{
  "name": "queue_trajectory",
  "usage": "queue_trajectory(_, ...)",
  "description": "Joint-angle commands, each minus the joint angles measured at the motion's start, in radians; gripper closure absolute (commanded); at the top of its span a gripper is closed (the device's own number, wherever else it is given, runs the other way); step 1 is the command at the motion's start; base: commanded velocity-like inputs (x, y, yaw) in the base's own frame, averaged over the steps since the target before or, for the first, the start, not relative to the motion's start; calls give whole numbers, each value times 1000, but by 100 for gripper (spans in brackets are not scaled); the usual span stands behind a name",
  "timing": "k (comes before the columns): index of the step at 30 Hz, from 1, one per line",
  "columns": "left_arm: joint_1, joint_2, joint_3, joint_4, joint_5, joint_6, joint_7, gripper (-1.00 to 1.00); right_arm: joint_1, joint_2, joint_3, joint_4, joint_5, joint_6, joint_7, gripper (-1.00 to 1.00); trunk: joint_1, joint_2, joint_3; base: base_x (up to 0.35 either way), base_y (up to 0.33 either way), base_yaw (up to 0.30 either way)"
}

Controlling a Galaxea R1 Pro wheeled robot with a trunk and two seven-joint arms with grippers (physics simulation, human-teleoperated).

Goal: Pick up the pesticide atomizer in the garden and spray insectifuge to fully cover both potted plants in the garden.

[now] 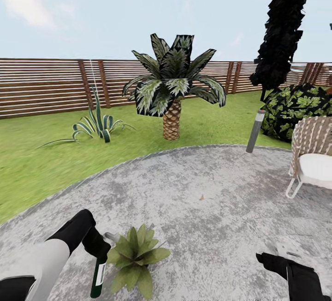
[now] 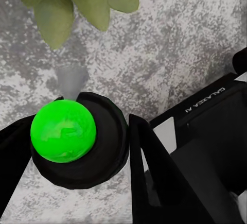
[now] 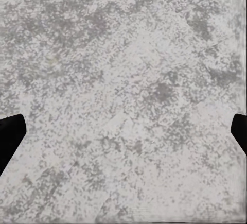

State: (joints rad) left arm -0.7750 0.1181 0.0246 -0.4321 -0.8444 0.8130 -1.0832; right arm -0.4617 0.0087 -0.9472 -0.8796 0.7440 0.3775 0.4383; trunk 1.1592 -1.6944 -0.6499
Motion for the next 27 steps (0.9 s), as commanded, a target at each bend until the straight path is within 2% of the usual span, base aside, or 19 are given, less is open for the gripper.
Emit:
queue_trajectory(1, 0, 0, 3, 4, -7, 6, -8, 100, -2, 1, -4, -2, 9, 1, 9, -100, 0, -1, -1, 0, 0, -288)
queue_trajectory(10, -1, 2, 3, 60, -7, 6, -6, 100, -2, 2, -4, -2, 9, 1, 8, -100, 0, -1, -4, 0, 0, -253)
queue_trajectory(18, 0, 21, 4, 69, -6, 7, -6, 100, -2, 2, -3, -2, 10, 1, 8, -100, 0, -1, -6, 0, 0, -26)
queue_trajectory(27, 0, 23, 5, 71, -5, 9, -6, 100, -2, 1, -4, -2, 9, 1, 8, -100, 0, -1, -19, 0, 0, 0)
